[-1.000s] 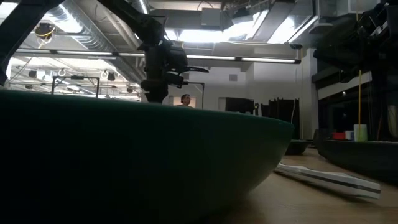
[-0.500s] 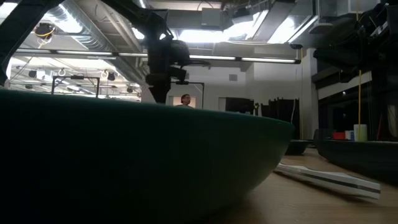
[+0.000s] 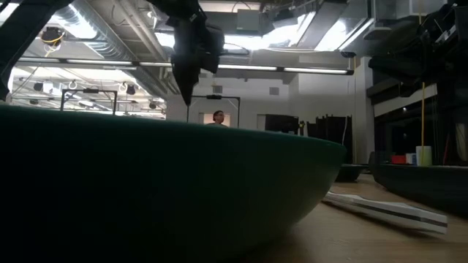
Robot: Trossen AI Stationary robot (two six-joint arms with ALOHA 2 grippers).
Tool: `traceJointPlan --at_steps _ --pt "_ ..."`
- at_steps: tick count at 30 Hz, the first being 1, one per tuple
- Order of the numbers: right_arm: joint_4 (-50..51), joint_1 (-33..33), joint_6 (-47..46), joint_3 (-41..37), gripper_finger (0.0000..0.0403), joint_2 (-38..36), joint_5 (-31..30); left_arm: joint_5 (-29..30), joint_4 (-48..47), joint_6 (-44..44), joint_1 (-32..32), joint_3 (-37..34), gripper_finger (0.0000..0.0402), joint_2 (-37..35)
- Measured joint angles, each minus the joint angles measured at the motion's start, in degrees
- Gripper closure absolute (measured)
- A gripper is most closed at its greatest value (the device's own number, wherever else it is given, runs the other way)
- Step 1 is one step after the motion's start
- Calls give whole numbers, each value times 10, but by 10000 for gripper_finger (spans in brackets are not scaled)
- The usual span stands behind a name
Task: Set up tray
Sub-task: Put the green plate on the green serving tray below the blue mug
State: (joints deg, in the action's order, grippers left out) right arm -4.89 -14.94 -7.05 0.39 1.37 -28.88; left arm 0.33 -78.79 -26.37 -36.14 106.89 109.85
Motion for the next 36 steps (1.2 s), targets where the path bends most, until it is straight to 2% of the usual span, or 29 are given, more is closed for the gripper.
traceJointPlan --at_steps 6,12,20,29,32,36 --pt "0 0 -1 0 393 0 0 -15 10 -6 7 0 392 -34" --pt "0 0 -1 0 393 0 5 -21 61 10 30 -20 400 -70" --pt "0 0 29 0 393 0 16 -53 187 38 77 -180 401 -146" --pt "0 0 31 0 393 0 16 -52 369 115 189 -358 400 -264" --pt "0 0 32 0 393 0 16 -36 419 155 234 -395 399 -281" --pt "0 0 30 0 393 0 16 16 423 192 295 -400 401 -276"
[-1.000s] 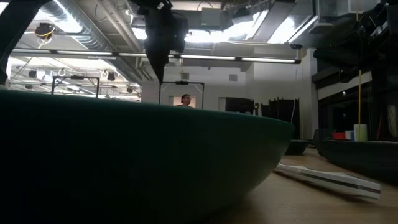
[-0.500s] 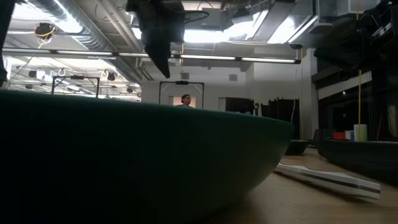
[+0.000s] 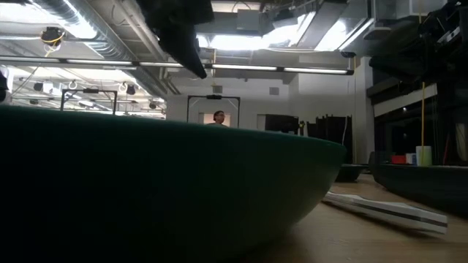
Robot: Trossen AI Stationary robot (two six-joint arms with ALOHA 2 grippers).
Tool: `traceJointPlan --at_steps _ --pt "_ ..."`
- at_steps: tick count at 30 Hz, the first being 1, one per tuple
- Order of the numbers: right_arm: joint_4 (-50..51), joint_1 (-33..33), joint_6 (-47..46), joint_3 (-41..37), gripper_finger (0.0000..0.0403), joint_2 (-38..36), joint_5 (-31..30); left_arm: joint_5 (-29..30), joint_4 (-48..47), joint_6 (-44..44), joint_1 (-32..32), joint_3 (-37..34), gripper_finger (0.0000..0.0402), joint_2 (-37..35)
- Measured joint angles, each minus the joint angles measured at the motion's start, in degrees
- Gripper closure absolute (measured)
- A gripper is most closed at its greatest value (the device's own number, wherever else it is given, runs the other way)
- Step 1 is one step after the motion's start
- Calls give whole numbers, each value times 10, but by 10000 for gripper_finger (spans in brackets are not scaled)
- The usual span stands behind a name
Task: Set up tray
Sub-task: Put the green plate on the green serving tray below the blue mug
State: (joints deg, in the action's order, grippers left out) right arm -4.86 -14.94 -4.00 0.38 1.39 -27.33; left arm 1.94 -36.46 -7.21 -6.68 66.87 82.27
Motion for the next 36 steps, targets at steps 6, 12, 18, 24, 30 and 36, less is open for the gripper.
traceJointPlan --at_steps 6,12,18,24,30,36 --pt "0 0 -3 0 393 0 0 15 -1 23 68 0 400 6" --pt "0 0 -3 0 393 0 0 16 0 84 120 0 399 13" --pt "0 0 -2 0 393 0 0 15 -21 147 155 22 400 46" --pt "0 0 -3 0 393 0 0 15 -96 185 173 95 400 111" --pt "0 0 -2 0 393 0 0 7 -201 186 190 198 399 198" --pt "0 0 -19 0 393 0 0 -4 -255 186 222 269 400 249"
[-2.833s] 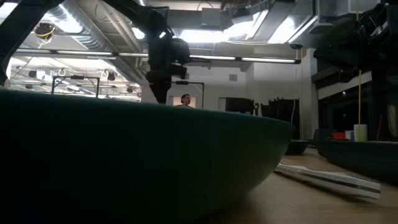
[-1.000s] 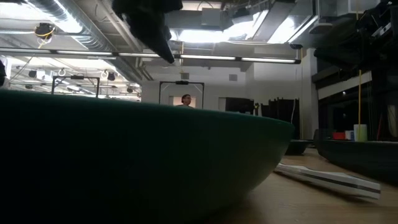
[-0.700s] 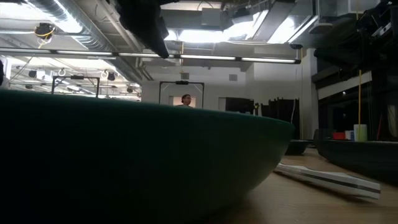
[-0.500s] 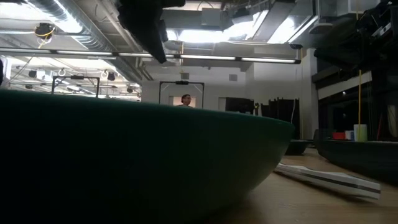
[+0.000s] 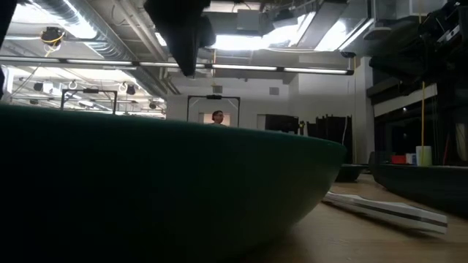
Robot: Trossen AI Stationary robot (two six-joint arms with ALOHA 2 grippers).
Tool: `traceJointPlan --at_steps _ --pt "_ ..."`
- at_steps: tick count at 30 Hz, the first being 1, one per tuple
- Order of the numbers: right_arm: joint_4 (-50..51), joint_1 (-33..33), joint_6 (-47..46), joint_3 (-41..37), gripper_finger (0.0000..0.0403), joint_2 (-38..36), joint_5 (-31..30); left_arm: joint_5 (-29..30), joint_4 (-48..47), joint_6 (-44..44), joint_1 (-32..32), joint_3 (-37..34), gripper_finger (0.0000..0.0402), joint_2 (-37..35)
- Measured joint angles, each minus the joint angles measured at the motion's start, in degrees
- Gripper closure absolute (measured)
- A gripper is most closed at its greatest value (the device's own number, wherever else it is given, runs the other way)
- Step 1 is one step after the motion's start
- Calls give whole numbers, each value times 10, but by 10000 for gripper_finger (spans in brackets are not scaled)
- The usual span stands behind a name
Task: Set up tray
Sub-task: Put the green plate on the green serving tray below the blue mug
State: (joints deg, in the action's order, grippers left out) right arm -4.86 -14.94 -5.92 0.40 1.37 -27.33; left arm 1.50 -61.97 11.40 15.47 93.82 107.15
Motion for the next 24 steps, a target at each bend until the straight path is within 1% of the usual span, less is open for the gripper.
traceJointPlan --at_steps 3,7,10,12,15,19,24 --pt "0 0 3 0 393 0 0 1 4 14 14 10 399 4" --pt "0 0 -1 0 393 0 0 7 5 70 33 11 401 5" --pt "0 0 0 0 393 0 0 31 7 79 61 11 400 5" --pt "0 0 -3 0 393 0 0 45 10 107 83 11 399 5" --pt "0 0 -16 0 393 0 0 51 10 160 113 11 401 5" --pt "0 0 -13 0 393 0 0 51 21 202 148 11 399 12" --pt "0 0 -15 0 393 0 0 51 85 223 182 11 401 22"
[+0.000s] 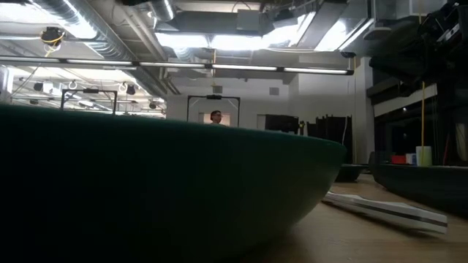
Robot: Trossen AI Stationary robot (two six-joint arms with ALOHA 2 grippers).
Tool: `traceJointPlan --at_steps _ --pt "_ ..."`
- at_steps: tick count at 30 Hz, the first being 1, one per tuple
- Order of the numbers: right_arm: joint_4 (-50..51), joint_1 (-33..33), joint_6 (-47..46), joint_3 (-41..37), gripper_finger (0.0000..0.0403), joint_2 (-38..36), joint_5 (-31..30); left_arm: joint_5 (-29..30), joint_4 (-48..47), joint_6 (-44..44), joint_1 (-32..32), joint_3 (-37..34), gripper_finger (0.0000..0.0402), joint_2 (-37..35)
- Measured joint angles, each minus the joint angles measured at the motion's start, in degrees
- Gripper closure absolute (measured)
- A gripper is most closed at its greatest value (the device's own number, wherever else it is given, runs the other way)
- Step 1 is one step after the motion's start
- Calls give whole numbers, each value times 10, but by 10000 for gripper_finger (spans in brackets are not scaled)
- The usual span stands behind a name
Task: Set up tray
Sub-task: Put the green plate on the green serving tray below the blue mug
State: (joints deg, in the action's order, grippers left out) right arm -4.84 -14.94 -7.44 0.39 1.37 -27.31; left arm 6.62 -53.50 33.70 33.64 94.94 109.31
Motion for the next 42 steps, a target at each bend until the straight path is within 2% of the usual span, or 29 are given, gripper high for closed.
traceJointPlan --at_steps 2,7,22,34,42 --pt "0 0 0 0 393 0 0 -1 20 -10 11 8 400 11" --pt "0 0 1 0 393 0 0 -6 -4 1 29 49 400 46" --pt "0 0 2 0 393 0 0 -31 -95 60 70 247 399 184" --pt "0 0 2 0 393 0 0 -47 -111 91 76 251 398 200" --pt "0 0 2 0 393 0 -1 -38 -111 54 76 251 384 200"
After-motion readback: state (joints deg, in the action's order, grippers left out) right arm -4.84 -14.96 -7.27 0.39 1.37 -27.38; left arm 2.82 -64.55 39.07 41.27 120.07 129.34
